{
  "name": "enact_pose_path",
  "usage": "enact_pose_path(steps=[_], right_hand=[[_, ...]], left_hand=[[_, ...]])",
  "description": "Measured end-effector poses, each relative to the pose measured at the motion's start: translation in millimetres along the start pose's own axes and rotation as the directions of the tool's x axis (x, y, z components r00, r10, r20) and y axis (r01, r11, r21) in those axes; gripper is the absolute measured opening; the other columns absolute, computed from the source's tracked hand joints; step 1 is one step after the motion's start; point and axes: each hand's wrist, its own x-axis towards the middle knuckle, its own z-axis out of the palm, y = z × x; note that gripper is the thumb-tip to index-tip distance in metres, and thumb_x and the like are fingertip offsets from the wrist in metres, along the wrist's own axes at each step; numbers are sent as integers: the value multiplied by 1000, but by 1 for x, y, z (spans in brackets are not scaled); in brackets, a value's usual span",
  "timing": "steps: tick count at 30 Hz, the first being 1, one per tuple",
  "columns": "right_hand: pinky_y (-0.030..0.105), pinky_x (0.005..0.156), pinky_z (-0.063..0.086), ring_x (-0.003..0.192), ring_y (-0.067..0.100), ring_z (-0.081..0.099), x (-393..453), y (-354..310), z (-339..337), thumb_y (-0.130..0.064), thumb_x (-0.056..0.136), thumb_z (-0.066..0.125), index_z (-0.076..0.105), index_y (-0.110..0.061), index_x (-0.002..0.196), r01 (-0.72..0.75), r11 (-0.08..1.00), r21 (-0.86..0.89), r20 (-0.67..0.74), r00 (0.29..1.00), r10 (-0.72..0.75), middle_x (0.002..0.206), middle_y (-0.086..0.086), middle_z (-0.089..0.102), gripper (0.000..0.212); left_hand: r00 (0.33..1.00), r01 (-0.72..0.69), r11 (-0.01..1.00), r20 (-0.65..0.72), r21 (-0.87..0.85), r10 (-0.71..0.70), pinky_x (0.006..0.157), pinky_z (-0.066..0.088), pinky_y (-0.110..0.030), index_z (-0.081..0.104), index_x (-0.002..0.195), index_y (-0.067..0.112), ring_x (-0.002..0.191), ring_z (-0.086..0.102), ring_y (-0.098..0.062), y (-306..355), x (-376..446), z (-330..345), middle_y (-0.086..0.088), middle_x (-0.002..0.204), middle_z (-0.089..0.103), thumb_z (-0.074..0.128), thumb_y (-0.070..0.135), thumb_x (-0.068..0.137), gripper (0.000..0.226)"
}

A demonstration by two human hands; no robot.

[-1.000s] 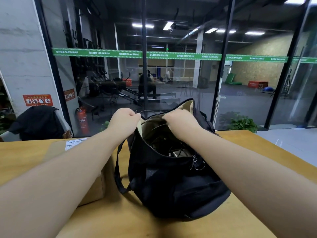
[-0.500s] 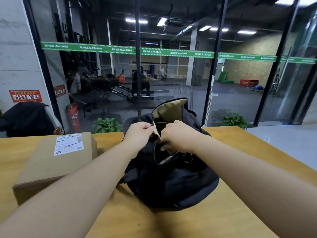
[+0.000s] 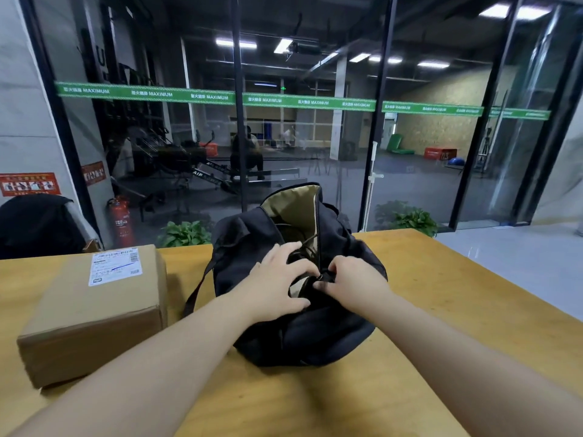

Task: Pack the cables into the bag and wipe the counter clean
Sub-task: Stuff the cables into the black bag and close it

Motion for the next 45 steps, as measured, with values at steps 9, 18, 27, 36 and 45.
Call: enact_pose_path(steps=[9,18,27,36,45], right_hand=[[26,47,32,51,19,44,14,0,17,-28,84,63,48,-15,53,-107,969,224,10,994,108,51,0,47,37],[29,57,43,60,17,55,3,7,-8,-16,82,57,53,-18,66,30,835,550,-118,992,43,63,-2,60,16],[28,55,37,58,12,45,-8,7,-36,-13,92,41,49,-18,88,26,827,562,-98,995,36,68,-4,50,10],[27,48,31,61,16,46,-3,-5,-42,-30,78,69,42,-14,81,33,926,376,-143,989,23,66,-5,45,31],[29,54,31,70,22,38,0,32,-59,-19,82,54,38,-13,78,201,976,78,-349,923,-163,68,-3,39,18]], left_hand=[[989,70,989,-138,131,-52,96,42,-38,61,103,28,124,41,-22,4,20,9,8,145,33,51,8,89,26],[940,148,975,-330,166,-86,84,43,-33,54,99,22,108,45,-20,17,27,10,7,123,44,66,44,78,32],[970,-37,999,-242,-14,33,88,43,-35,60,103,16,98,55,-21,29,30,-13,1,109,53,42,33,98,25],[934,45,998,-352,-52,-60,76,43,-34,55,90,19,84,54,-20,38,44,-31,4,89,52,44,32,95,18],[795,194,976,-568,-96,-214,72,35,-36,41,73,10,84,46,-28,7,74,-54,-5,82,45,44,20,95,25]])
